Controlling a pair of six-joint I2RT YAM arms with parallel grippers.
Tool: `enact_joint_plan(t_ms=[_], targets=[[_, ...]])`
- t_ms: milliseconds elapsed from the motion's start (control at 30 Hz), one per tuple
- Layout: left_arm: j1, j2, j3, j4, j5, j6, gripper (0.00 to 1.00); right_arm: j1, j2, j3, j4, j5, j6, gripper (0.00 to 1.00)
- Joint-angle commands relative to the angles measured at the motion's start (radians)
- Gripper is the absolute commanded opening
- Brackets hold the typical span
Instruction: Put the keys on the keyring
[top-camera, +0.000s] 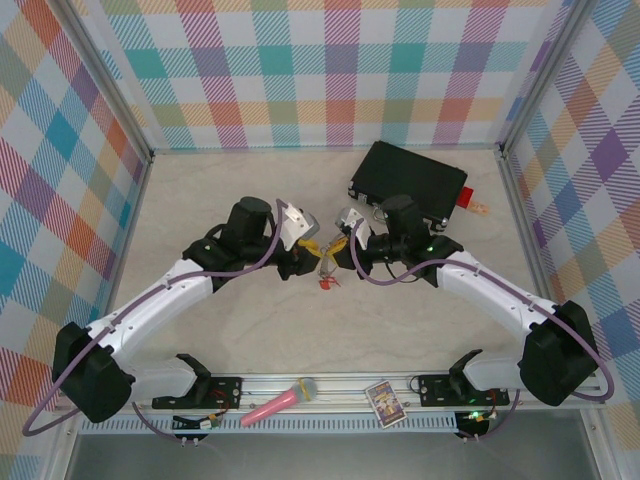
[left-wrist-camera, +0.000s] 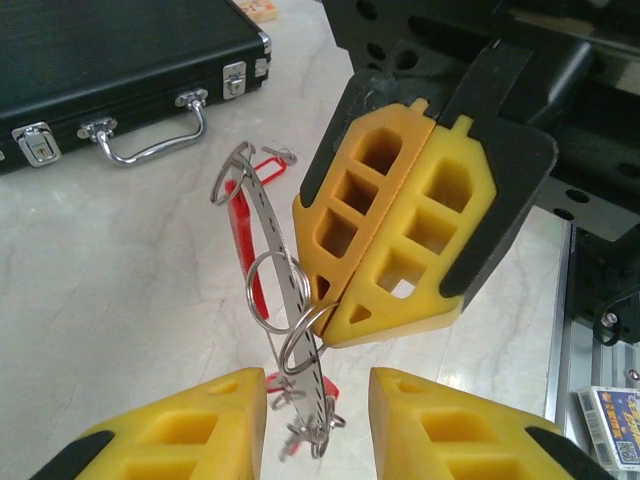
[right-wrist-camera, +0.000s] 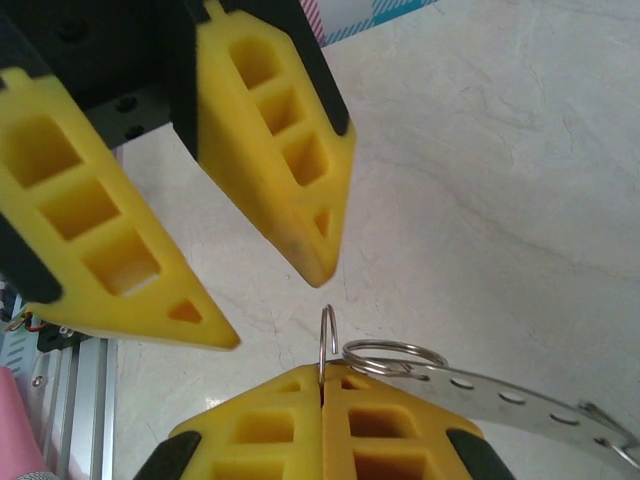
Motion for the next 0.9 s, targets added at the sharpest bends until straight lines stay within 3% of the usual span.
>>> enact_joint_plan(t_ms=[0, 500, 633, 867], targets=[[-0.005, 0.005, 0.020, 0.005, 0.007, 0.011, 0.32, 0.008, -0.012, 0.031, 0.014, -0.053, -0.016, 0.00], [-0.005, 0.037, 0.035, 0.025, 0.020, 0.001, 0.33, 0.012, -0.017, 0.024, 0.021, -0.114, -0.007, 0.00], [-0.005, 0.032, 0.033, 0.034, 0.108, 0.007, 0.33, 0.013, -0.016, 0.021, 0.021, -0.107, -0.008, 0.00], [-0.005, 0.017, 0.031, 0.033, 0.214, -0.003, 0.23, 0.013, -0.024, 0.009, 0.038, -0.073, 0.005, 0.00]])
